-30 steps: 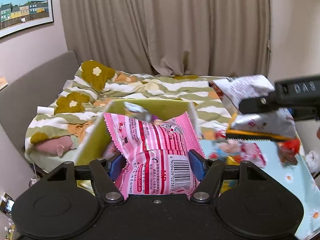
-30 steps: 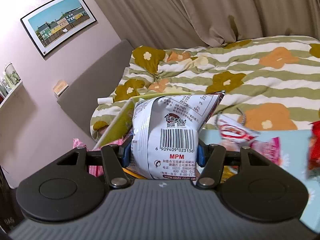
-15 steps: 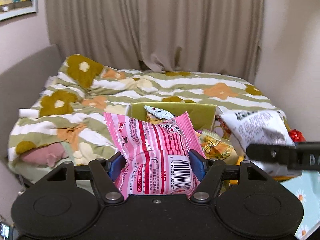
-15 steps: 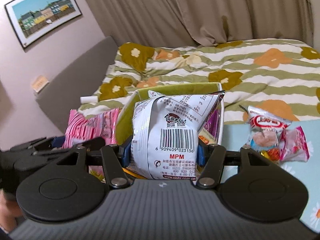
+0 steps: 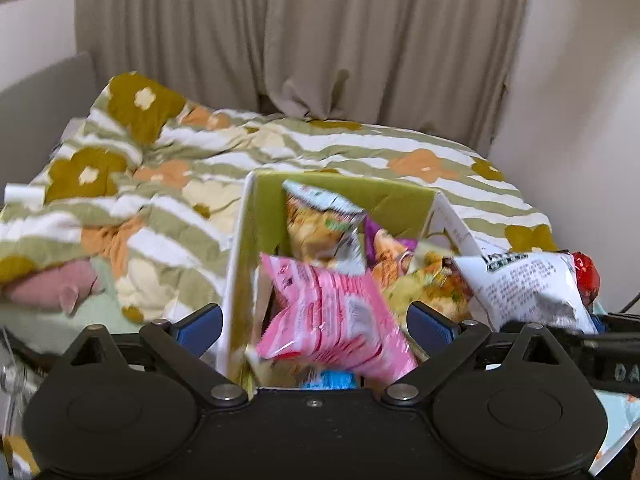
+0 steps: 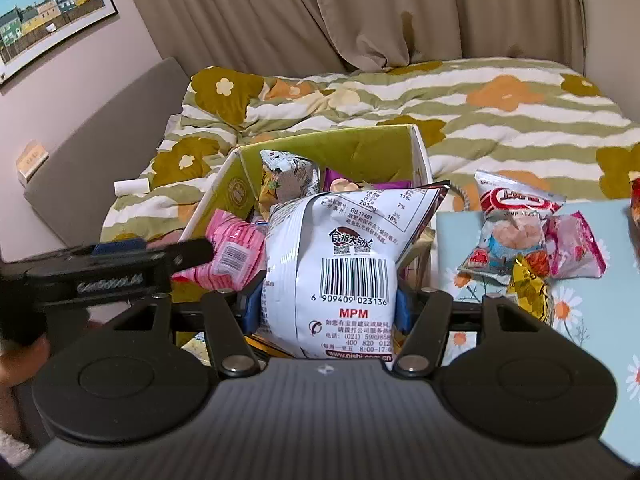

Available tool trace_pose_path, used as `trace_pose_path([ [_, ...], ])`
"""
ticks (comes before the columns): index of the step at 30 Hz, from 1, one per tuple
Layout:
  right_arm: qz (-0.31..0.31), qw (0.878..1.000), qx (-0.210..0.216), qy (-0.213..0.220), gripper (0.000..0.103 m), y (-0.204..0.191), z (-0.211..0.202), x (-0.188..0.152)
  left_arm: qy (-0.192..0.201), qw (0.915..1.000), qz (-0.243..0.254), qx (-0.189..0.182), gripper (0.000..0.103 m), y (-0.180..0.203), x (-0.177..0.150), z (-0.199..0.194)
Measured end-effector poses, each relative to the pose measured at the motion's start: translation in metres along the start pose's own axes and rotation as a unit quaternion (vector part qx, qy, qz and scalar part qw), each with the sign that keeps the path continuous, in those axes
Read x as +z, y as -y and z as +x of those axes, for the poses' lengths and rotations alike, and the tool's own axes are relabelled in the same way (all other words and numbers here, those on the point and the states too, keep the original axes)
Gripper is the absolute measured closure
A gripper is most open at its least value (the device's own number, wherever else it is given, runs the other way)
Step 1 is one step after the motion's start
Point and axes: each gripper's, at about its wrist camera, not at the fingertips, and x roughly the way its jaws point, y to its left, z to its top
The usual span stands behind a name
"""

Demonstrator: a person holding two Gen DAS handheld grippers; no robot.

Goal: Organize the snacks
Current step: 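Carry both bags into the yellow box and open both tools to drop them, then move both tools back from the box toward the remaining snacks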

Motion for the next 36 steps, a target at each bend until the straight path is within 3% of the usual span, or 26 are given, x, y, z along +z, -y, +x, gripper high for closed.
trace_pose_path([
  [10, -0.017, 0.999, 0.032, 0.011, 0.025, -0.007, 0.003, 0.001, 0.021, 0.9988, -0.033, 0.028, 0.003, -0.008, -0.015, -0.037],
  [11, -0.021, 0.999, 0.033, 0.012, 0.022, -0.008, 0.005, 0.001, 0.022, 0.9986, -0.036, 0.031, 0.003, -0.008, -0.016, -0.039],
  [13, -0.026, 0.999, 0.025, 0.009, 0.0, -0.01, 0.01, -0.001, 0.021, 0.9984, -0.039, 0.034, 0.003, -0.008, -0.018, -0.04],
  [22, -0.038, 0.999, 0.012, 0.021, 0.0, -0.001, 0.008, -0.021, 0.008, 0.9982, -0.049, 0.034, 0.003, -0.004, -0.034, -0.042],
  [36, -0.029, 0.998, 0.001, 0.058, 0.0, -0.005, -0.021, -0.024, 0.035, 0.9987, -0.032, 0.015, 0.003, 0.0, -0.035, -0.065],
])
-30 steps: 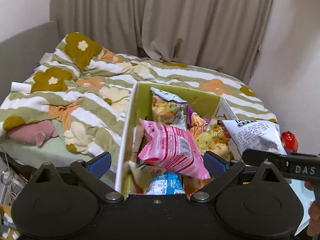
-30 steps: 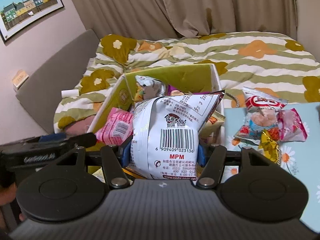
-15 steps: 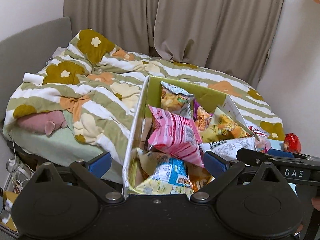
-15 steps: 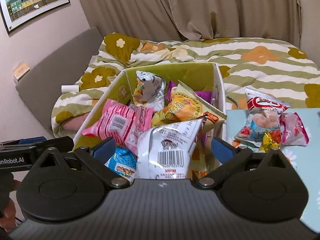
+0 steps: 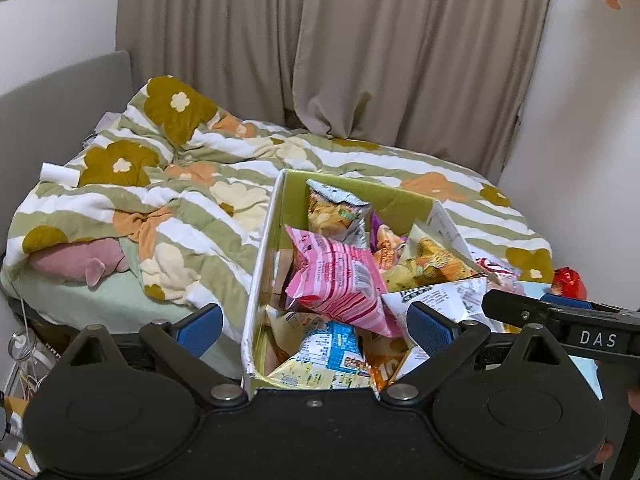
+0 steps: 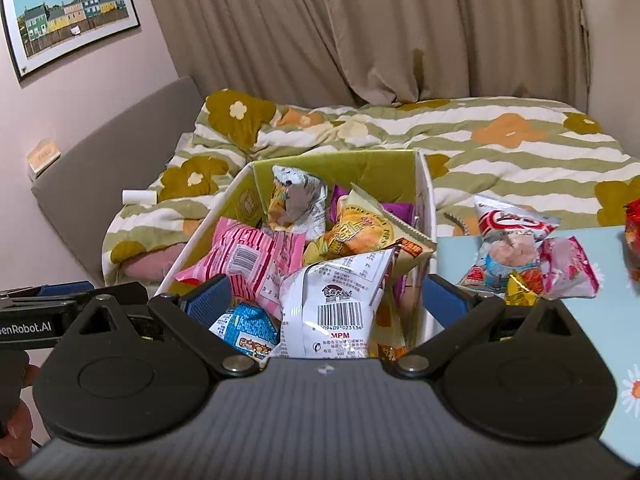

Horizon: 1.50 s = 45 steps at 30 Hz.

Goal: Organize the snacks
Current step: 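Move both tools back from the box toward the remaining snacks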

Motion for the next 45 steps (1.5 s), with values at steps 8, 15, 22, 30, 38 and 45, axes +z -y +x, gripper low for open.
trace_pose_path([
  [8, 0.009, 0.999, -0.03, 0.017, 0.0, 0.009, -0.031, -0.002, 0.012, 0.9992, 0.026, -0.027, 0.003, 0.021, 0.005, -0.008],
  [15, 0.028, 0.998, -0.055, 0.035, 0.0, 0.045, -0.063, 0.001, 0.024, 0.9967, 0.061, -0.048, 0.003, 0.07, 0.009, -0.008],
  [22, 0.041, 0.996, -0.074, 0.042, 0.0, 0.111, -0.092, 0.013, 0.023, 0.9942, 0.08, -0.068, 0.003, 0.142, 0.004, 0.003],
  [30, 0.06, 0.993, -0.093, 0.036, 0.0, 0.206, -0.108, 0.025, -0.003, 0.9917, 0.098, -0.083, 0.003, 0.233, -0.006, 0.032],
  [38, 0.066, 0.992, -0.107, 0.011, 0.0, 0.3, -0.094, 0.038, -0.044, 0.9943, 0.08, -0.055, 0.003, 0.29, -0.016, 0.085],
  [45, 0.052, 0.993, -0.098, -0.033, 0.0, 0.364, -0.051, 0.048, -0.089, 0.9951, 0.043, -0.001, 0.003, 0.302, -0.028, 0.137],
])
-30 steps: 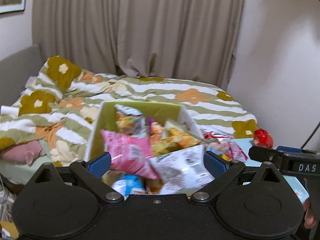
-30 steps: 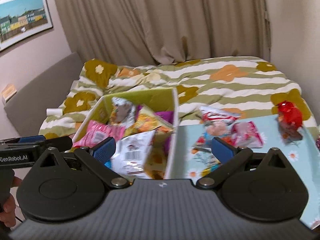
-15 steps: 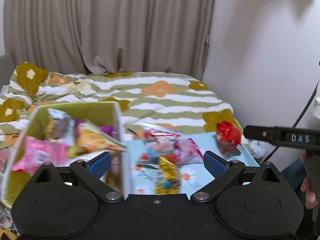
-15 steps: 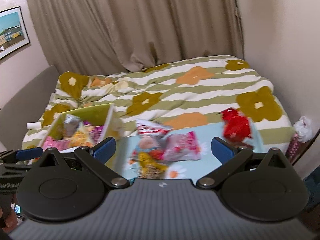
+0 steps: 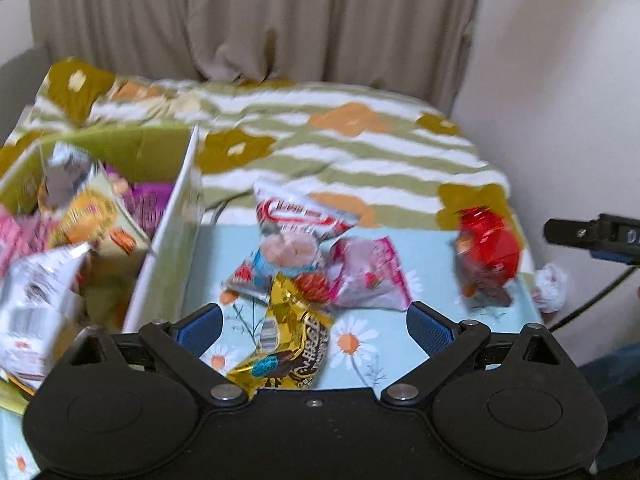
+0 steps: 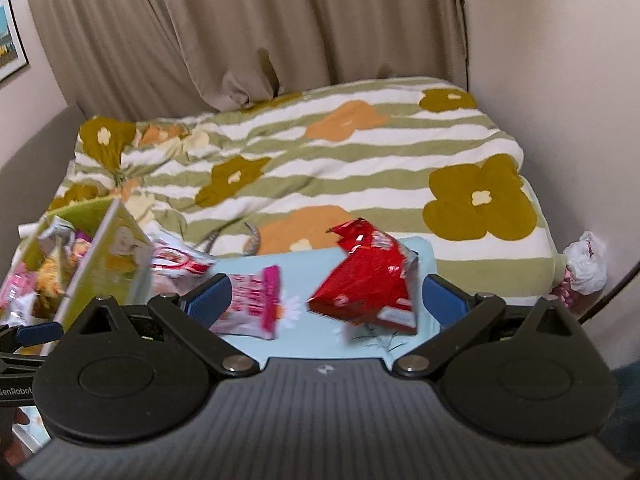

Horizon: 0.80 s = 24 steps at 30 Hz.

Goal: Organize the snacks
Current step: 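Move both tools back from the box toward the remaining snacks, then grasp the gold chocolate bag with the left tool while the right tool grasps the red bag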

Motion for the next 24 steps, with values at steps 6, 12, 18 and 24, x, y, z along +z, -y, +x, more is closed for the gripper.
trace_pose_path([
  [6, 0.012, 0.999, 0.021, -0.041, 0.0, 0.023, 0.056, 0.012, -0.041, 0.9986, 0.0, 0.033, 0.003, -0.003, -0.003, 0.043],
  [12, 0.012, 0.998, 0.027, -0.057, 0.0, 0.029, 0.095, 0.019, -0.073, 0.9965, -0.04, 0.011, 0.008, -0.021, -0.008, 0.075],
  [18, 0.021, 0.996, 0.029, -0.076, 0.0, 0.036, 0.12, 0.017, -0.095, 0.9904, -0.098, -0.019, 0.021, -0.042, -0.016, 0.091],
  [24, 0.031, 0.995, 0.028, -0.095, 0.0, 0.041, 0.136, 0.013, -0.106, 0.984, -0.136, -0.045, 0.032, -0.05, -0.024, 0.095],
])
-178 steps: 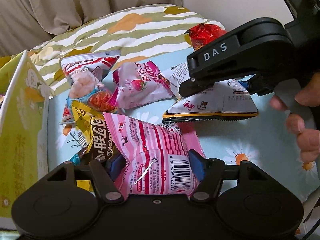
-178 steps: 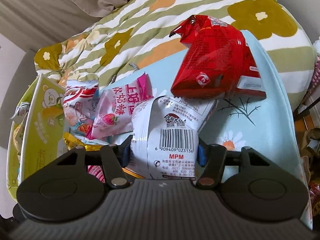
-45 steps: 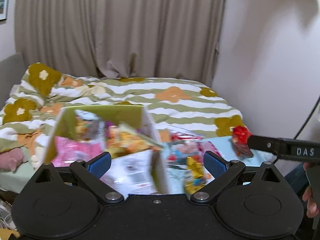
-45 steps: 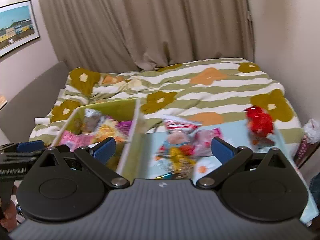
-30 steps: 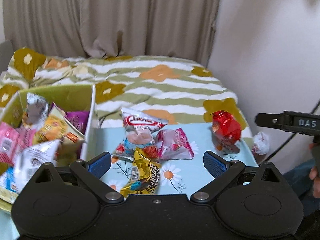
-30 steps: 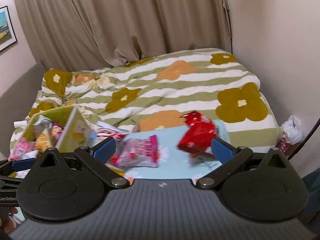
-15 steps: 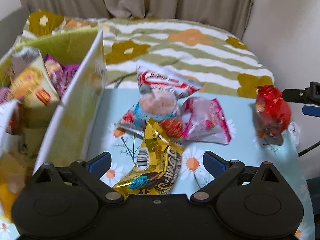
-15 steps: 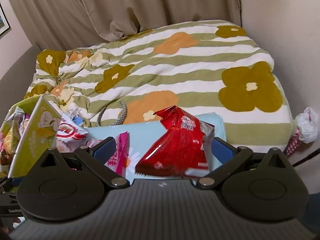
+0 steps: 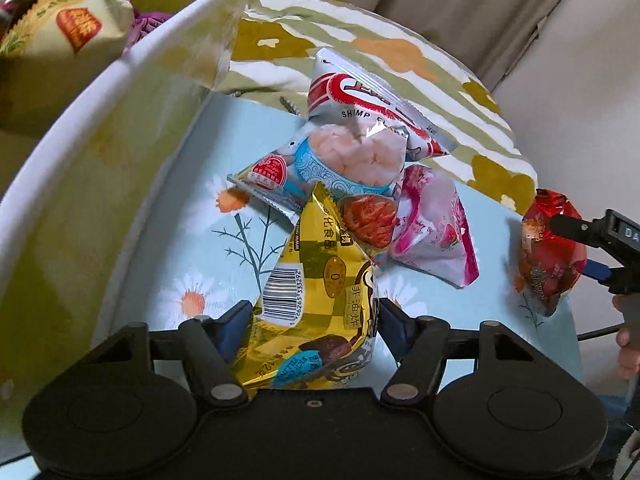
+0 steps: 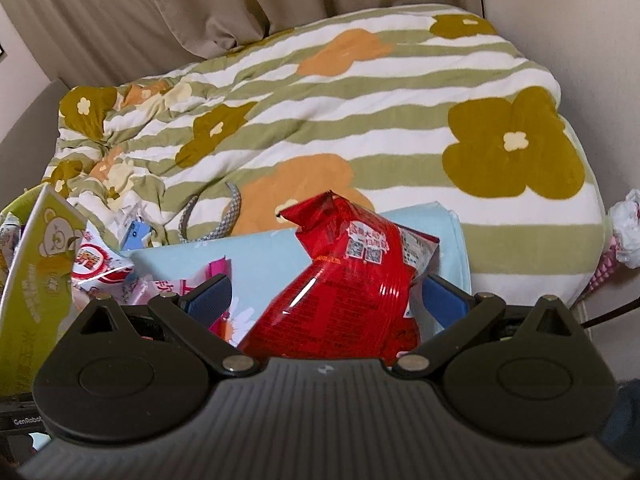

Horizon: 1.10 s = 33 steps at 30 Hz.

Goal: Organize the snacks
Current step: 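Grasp the gold chocolate bag with the left tool while the right tool grasps the red bag, then carry both bags over the yellow box and open both tools to drop them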

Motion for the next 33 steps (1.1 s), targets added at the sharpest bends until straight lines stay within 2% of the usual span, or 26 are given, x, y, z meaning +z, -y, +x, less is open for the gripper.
trace_pose_path([
  [5, 0.001, 1.0, -0.006, -0.009, 0.0, 0.003, 0.01, 0.0, 0.008, 0.9999, 0.003, 0.009, 0.034, 0.002, -0.003, -0.004],
  [7, 0.004, 1.0, -0.006, -0.014, 0.0, 0.005, 0.014, 0.0, 0.011, 0.9998, 0.003, 0.014, 0.042, 0.002, -0.004, -0.005],
  [8, 0.005, 1.0, -0.006, -0.016, 0.0, 0.006, 0.016, 0.0, 0.014, 0.9998, 0.003, 0.015, 0.043, 0.003, -0.006, -0.005],
  [18, 0.018, 0.999, -0.003, -0.035, 0.0, 0.014, 0.033, -0.004, 0.033, 0.999, 0.008, 0.028, 0.045, 0.009, -0.012, -0.02],
  [22, 0.008, 0.999, -0.002, -0.041, 0.01, 0.009, 0.034, -0.005, 0.041, 0.9987, 0.014, 0.027, 0.044, 0.016, -0.014, -0.028],
  [25, 0.006, 0.999, 0.003, -0.039, 0.023, 0.008, 0.028, -0.006, 0.051, 0.9981, 0.023, 0.025, 0.045, 0.023, -0.016, -0.038],
  [33, -0.006, 1.0, 0.004, -0.017, 0.025, 0.0, -0.006, -0.007, 0.096, 0.9944, 0.039, 0.021, 0.044, 0.038, -0.017, -0.081],
])
